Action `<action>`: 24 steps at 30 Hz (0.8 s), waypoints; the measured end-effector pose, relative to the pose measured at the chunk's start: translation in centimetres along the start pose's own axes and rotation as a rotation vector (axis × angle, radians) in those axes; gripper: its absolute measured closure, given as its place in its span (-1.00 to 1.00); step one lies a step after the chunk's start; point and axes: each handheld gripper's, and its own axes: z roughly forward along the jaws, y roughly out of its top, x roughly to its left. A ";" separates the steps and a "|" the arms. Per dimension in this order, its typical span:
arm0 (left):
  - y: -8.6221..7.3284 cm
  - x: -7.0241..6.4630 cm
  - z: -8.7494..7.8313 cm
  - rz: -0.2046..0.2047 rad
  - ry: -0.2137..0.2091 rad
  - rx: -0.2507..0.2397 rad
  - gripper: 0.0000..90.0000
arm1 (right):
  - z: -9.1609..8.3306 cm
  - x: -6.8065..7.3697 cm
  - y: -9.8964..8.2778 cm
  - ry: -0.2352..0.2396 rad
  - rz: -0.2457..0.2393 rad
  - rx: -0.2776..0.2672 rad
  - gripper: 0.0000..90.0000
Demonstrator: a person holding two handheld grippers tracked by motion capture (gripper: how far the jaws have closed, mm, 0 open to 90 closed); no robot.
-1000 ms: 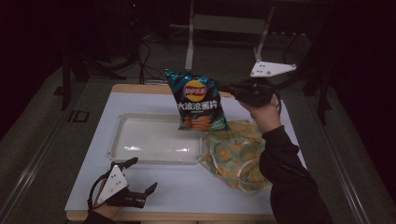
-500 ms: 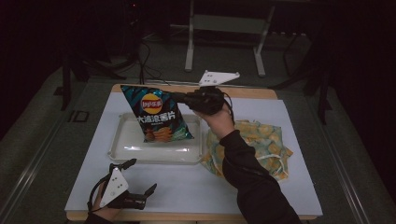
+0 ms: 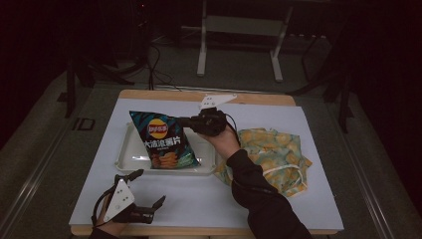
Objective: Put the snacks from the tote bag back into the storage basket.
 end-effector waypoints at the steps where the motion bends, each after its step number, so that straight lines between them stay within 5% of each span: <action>1: 0.0 0.0 0.0 0.001 0.000 0.002 -1.00 | -0.1 -0.2 -0.3 -0.003 0.008 0.000 1.00; 10: 0.0 0.0 0.1 -0.004 -0.005 0.003 -1.00 | -0.2 -1.8 -2.1 -0.047 0.058 0.075 1.00; 21: 0.0 0.0 0.1 -0.002 -0.017 0.008 -1.00 | 1.8 -4.2 -3.4 -0.127 0.140 0.135 0.98; 24: 0.0 0.0 0.2 -0.002 -0.019 0.007 -1.00 | 2.2 -4.5 -3.3 -0.165 0.127 0.155 0.79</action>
